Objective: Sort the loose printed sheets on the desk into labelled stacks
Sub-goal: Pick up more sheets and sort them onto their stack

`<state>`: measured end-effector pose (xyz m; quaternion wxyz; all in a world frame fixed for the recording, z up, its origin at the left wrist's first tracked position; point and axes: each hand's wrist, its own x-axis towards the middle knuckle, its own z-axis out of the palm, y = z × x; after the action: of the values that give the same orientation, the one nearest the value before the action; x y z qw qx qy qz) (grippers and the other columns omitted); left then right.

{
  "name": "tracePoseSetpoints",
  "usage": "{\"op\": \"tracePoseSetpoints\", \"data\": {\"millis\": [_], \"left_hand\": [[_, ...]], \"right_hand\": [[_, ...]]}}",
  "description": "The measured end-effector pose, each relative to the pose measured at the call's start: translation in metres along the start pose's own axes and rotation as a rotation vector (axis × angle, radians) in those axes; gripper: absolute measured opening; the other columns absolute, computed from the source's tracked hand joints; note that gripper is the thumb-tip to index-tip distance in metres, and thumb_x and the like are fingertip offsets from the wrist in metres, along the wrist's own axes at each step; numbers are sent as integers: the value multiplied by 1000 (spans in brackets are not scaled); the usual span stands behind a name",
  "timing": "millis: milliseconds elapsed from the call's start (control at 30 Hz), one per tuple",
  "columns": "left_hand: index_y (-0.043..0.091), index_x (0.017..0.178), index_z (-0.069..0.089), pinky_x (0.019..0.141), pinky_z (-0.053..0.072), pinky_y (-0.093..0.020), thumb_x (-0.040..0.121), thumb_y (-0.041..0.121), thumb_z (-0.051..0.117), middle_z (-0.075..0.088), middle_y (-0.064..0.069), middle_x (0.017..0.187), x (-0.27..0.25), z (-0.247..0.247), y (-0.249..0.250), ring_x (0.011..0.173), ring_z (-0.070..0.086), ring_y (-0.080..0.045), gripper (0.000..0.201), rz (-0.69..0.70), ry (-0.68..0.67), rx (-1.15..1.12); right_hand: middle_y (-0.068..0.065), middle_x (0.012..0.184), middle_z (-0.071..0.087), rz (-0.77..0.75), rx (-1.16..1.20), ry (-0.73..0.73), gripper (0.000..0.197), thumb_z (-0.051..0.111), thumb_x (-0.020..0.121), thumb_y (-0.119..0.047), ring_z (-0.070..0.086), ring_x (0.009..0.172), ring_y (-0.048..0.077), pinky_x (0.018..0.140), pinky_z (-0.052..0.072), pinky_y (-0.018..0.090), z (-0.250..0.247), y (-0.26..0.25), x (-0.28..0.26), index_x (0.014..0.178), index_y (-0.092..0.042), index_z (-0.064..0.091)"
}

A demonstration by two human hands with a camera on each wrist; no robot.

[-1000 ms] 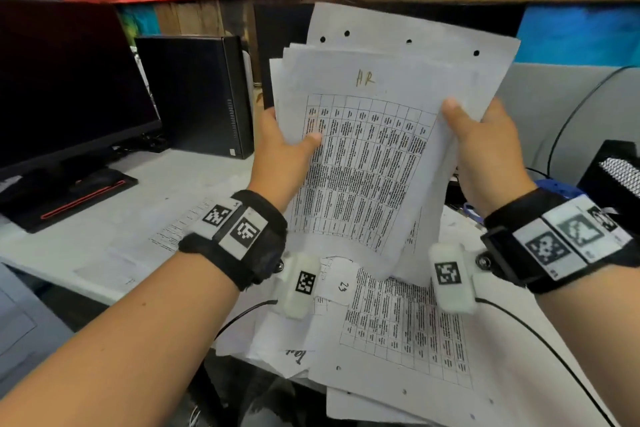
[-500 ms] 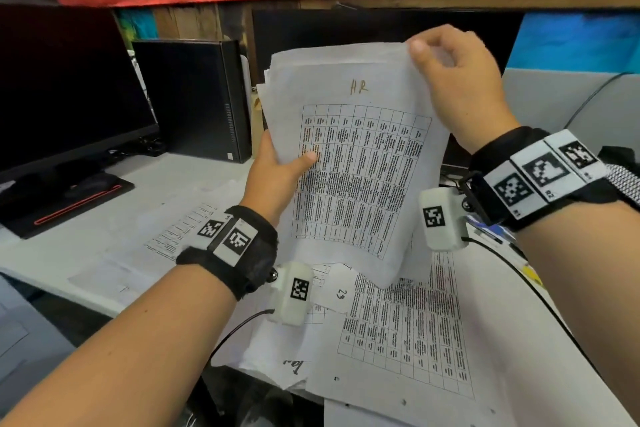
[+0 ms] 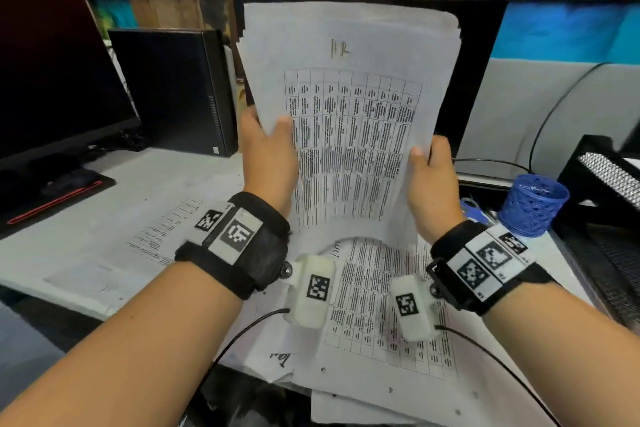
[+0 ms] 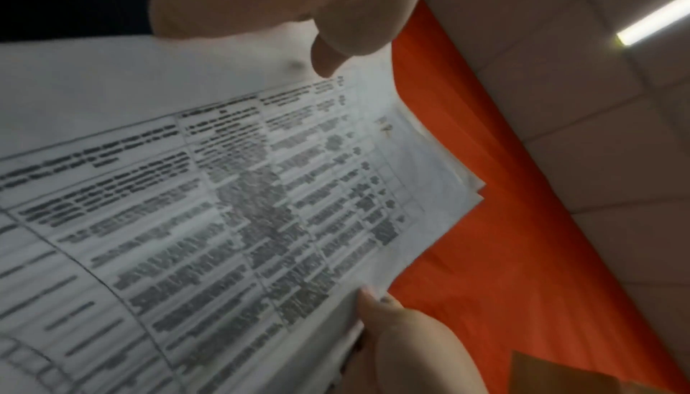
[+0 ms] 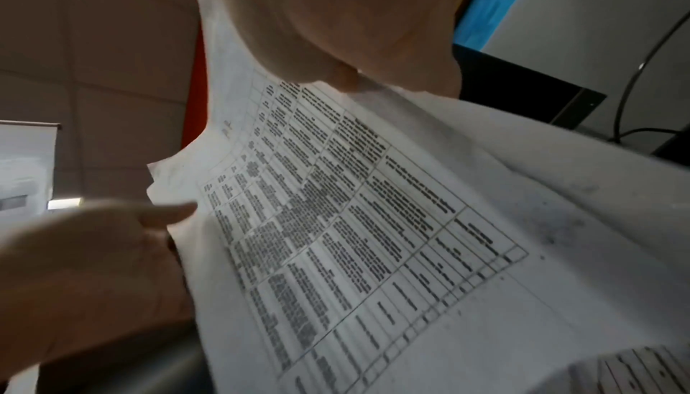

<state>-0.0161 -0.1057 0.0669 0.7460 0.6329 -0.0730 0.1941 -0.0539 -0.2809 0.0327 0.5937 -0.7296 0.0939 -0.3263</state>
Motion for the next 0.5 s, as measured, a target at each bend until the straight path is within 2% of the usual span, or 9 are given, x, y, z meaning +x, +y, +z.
{"op": "tracePoseSetpoints", "data": {"millis": [67,133,200,267,300,367,400,500], "left_hand": [[24,129,34,82,44,-15,96,17,48,50,7,122,-5,5,0,102,53,-3,37,28,-15,18],[22,138,29,82,43,-15,94,19,52,45,2,130,-9,7,-6,108,51,-7,49,17,-44,63],[21,140,26,84,44,-16,95,19,51,46,3,130,-12,6,-14,109,50,-8,52,-16,-64,92],[21,141,26,93,43,-22,97,19,48,48,6,129,-11,3,-21,110,50,-9,50,-25,-71,153],[22,141,27,91,42,-20,97,20,47,49,8,127,-10,2,-24,107,52,-8,48,-29,-76,184],[20,139,30,79,42,-15,98,20,44,51,9,118,-6,0,-30,95,54,-6,43,-66,-76,224],[19,138,32,78,41,-17,99,20,44,51,9,115,-5,-1,-35,93,53,-7,40,-95,-69,232],[17,134,41,87,40,-26,99,20,40,53,6,113,-3,-3,-51,99,52,-12,34,-165,-51,255]], "right_hand": [[-15,91,52,-14,-19,-30,19,37,102,-22,48,74,-5,52,38,3,1,1,-7,120,-18,41],[-10,100,53,3,-63,-94,27,38,101,-22,48,79,-8,54,38,4,3,5,-13,128,-16,37],[-7,105,52,52,-94,-126,31,37,102,-20,47,77,-7,49,38,4,3,9,-15,133,-15,35],[-9,99,53,110,-94,-146,31,36,102,-17,45,74,-5,45,37,5,3,12,-12,133,-17,36],[-11,95,52,131,-97,-154,32,35,102,-16,44,73,-5,45,36,6,4,12,-10,134,-19,37],[-8,95,50,152,-100,-147,34,33,102,-12,43,73,-4,51,35,12,7,14,-5,135,-18,37],[-5,99,50,160,-100,-136,35,33,101,-11,43,73,-4,55,35,15,9,16,-4,135,-17,37],[-3,99,52,190,-70,-103,36,33,100,-6,46,73,1,63,40,23,14,24,-2,135,-14,33]]}}
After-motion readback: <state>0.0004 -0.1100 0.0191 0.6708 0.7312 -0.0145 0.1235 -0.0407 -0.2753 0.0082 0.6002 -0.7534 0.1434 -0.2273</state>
